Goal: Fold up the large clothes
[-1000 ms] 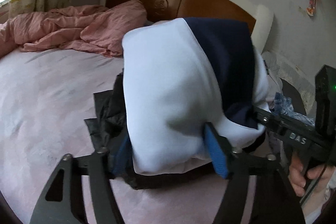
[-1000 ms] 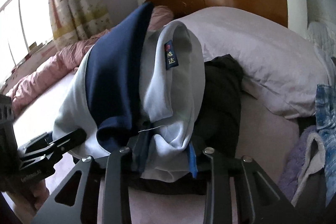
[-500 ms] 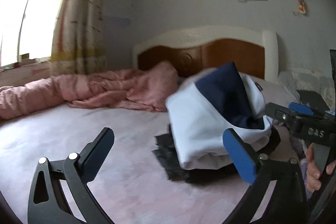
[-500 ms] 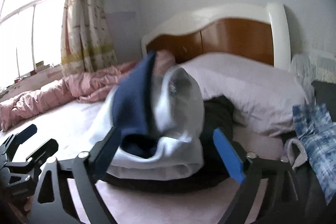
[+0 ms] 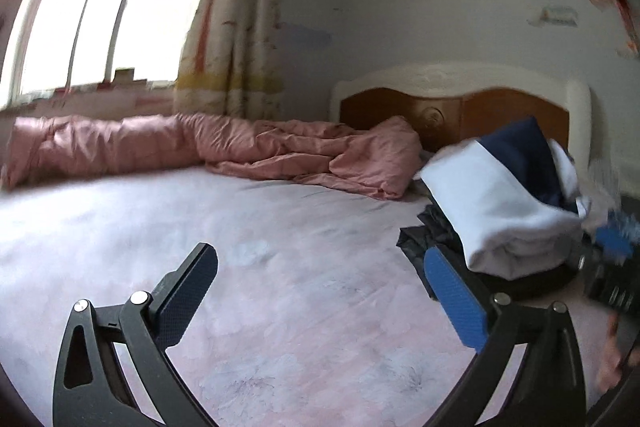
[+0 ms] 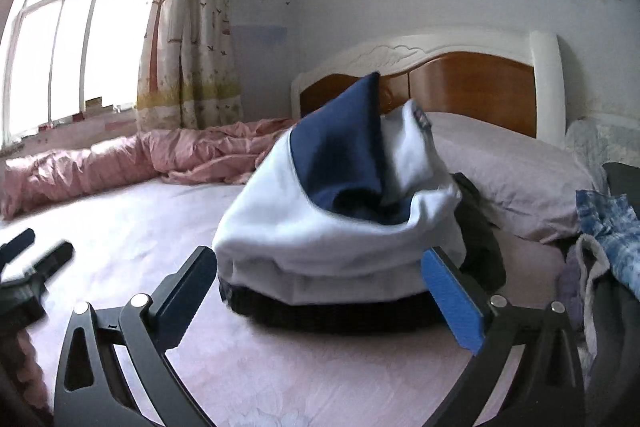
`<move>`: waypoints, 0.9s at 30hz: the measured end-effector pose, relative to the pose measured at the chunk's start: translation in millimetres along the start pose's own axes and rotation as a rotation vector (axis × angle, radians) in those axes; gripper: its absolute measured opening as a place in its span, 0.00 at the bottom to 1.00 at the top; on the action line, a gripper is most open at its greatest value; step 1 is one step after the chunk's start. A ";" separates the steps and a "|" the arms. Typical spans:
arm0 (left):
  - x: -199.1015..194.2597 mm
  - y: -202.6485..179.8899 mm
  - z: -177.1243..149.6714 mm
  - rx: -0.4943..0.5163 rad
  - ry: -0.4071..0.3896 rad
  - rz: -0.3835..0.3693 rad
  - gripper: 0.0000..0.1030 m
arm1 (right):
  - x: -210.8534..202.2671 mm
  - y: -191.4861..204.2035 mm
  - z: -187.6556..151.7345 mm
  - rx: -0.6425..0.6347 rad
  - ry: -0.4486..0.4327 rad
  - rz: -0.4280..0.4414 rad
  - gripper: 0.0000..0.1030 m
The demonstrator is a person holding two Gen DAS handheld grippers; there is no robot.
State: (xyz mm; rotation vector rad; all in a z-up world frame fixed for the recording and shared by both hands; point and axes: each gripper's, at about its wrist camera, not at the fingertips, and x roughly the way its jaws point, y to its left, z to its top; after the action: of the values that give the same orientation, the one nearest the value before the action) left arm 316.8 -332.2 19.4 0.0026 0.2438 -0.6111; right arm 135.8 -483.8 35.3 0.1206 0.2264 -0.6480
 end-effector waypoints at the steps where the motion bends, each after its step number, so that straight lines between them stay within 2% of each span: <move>1: -1.3 2.0 -1.2 -0.010 0.002 -0.002 1.00 | -0.7 1.9 -1.1 -0.010 0.003 0.000 1.00; 7: -3.6 -3.2 -1.2 0.013 -0.009 -0.011 1.00 | 1.9 5.4 -4.5 -0.029 0.015 -0.032 1.00; 11: 2.0 -5.3 -2.2 0.020 0.022 -0.011 1.00 | -1.8 10.5 -6.6 -0.055 0.005 -0.052 1.00; 17: 5.4 -1.0 -2.2 -0.006 0.035 0.004 1.00 | -2.3 12.0 -6.4 -0.067 0.000 -0.056 1.00; 27: 5.8 -7.6 -2.8 0.027 0.033 0.000 1.00 | 0.5 15.5 -6.4 -0.095 0.005 -0.061 1.00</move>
State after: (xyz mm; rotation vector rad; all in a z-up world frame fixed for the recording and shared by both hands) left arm 316.4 -341.4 15.9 0.0388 0.2675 -0.6150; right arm 144.6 -470.7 29.6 0.0239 0.2659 -0.6964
